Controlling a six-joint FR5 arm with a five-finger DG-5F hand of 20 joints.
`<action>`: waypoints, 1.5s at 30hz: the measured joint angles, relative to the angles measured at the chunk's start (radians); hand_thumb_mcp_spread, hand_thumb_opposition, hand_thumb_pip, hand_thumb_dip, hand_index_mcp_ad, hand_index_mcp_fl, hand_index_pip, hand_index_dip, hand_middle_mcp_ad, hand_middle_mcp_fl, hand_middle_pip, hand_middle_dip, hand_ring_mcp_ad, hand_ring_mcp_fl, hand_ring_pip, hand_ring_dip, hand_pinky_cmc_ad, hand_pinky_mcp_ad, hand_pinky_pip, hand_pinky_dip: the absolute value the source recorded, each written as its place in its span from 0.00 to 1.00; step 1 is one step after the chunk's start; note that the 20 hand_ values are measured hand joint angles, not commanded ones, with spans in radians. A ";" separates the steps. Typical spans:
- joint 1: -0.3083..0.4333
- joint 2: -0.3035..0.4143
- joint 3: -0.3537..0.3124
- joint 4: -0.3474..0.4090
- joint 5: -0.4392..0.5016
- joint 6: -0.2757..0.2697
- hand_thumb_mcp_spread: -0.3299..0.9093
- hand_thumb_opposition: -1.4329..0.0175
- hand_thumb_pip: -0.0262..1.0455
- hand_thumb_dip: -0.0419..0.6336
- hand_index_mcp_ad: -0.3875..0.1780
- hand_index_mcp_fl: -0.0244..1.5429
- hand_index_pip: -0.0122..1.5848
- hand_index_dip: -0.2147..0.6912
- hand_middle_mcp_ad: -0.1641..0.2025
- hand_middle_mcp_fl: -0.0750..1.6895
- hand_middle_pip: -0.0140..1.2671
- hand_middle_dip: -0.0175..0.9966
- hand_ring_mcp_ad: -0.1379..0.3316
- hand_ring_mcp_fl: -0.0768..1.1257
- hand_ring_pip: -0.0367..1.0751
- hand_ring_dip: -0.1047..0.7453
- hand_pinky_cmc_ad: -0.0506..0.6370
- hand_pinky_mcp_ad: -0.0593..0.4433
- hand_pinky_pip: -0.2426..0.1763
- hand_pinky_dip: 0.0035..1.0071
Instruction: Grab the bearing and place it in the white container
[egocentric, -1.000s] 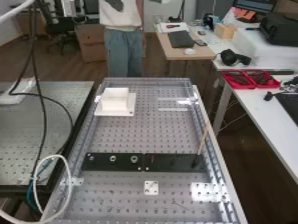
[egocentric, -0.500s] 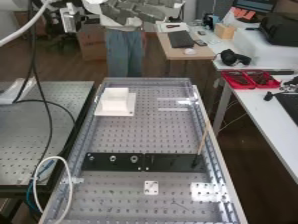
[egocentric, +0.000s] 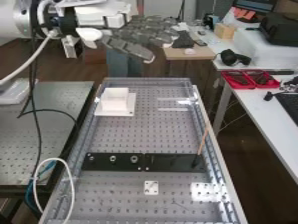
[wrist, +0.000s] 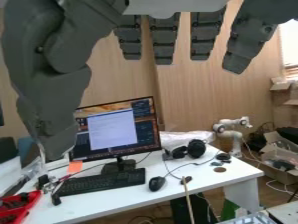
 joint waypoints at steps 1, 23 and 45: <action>0.002 -0.001 -0.010 0.012 0.011 0.005 0.52 0.43 0.47 0.32 0.61 0.05 0.07 0.32 0.70 0.04 0.10 0.14 0.72 0.06 0.11 0.18 0.70 0.74 0.33 0.14; 0.080 -0.099 -0.179 0.262 0.368 0.066 0.52 0.44 0.52 0.32 0.61 0.06 0.53 0.37 0.70 0.04 0.10 0.14 0.73 0.06 0.10 0.18 0.70 0.74 0.33 0.19; 0.167 -0.294 -0.276 0.545 0.725 0.110 0.53 0.44 0.55 0.34 0.62 0.03 0.86 0.39 0.70 0.04 0.10 0.14 0.73 0.06 0.10 0.18 0.69 0.74 0.33 0.22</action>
